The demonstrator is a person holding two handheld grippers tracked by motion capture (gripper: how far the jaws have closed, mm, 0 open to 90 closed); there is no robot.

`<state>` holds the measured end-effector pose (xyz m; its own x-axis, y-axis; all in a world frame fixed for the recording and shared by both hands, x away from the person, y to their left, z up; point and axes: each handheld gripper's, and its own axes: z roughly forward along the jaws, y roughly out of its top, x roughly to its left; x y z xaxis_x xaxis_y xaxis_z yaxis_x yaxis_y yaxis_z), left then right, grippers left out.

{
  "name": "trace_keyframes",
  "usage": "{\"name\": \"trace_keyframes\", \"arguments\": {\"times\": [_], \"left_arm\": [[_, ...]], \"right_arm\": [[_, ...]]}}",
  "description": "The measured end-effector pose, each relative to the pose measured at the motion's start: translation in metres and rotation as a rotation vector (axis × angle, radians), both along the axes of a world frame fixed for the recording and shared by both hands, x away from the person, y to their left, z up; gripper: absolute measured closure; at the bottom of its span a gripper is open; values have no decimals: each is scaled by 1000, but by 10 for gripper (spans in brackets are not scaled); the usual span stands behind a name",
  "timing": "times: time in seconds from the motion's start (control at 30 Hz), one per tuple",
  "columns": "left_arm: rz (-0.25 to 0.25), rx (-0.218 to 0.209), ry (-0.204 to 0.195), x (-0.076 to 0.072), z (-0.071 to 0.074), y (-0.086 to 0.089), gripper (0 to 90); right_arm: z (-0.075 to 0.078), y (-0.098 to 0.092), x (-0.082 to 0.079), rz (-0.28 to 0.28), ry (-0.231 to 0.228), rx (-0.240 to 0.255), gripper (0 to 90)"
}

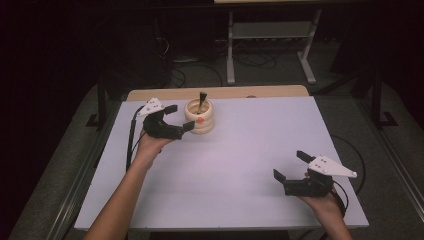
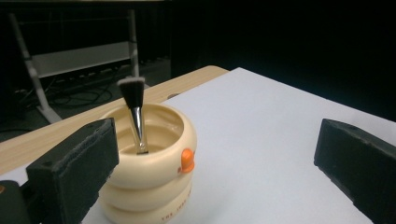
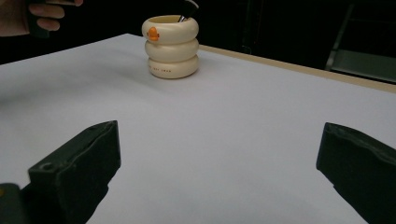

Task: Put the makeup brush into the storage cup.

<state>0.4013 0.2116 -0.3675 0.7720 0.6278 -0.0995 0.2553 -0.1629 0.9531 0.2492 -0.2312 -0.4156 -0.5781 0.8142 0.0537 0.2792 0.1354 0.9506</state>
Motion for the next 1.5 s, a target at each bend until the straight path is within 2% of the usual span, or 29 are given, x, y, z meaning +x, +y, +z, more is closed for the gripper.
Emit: {"name": "trace_keyframes", "arguments": {"times": [0.1, 0.17, 0.33, 0.8, 0.97, 1.5], "left_arm": [[7, -17, -6, -5, -2, 5, 0], [6, -5, -7, -8, -3, 8, 0], [-4, -8, -12, -18, -6, 13, 0], [-12, -20, -27, -41, -1, 20, 0], [1, -2, -33, -49, -2, 25, 0], [16, -20, -12, -76, -8, 45, 0]], "right_arm": [[0, 0, 0, 1, -1, -7, 0], [0, 0, 0, 1, -2, -8, 0], [0, 0, 1, 4, -1, -6, 0], [0, 0, 1, 6, -5, -5, 0], [1, -1, 0, 4, -9, -1, 0], [1, 0, 0, 8, -9, -1, 0]]}}
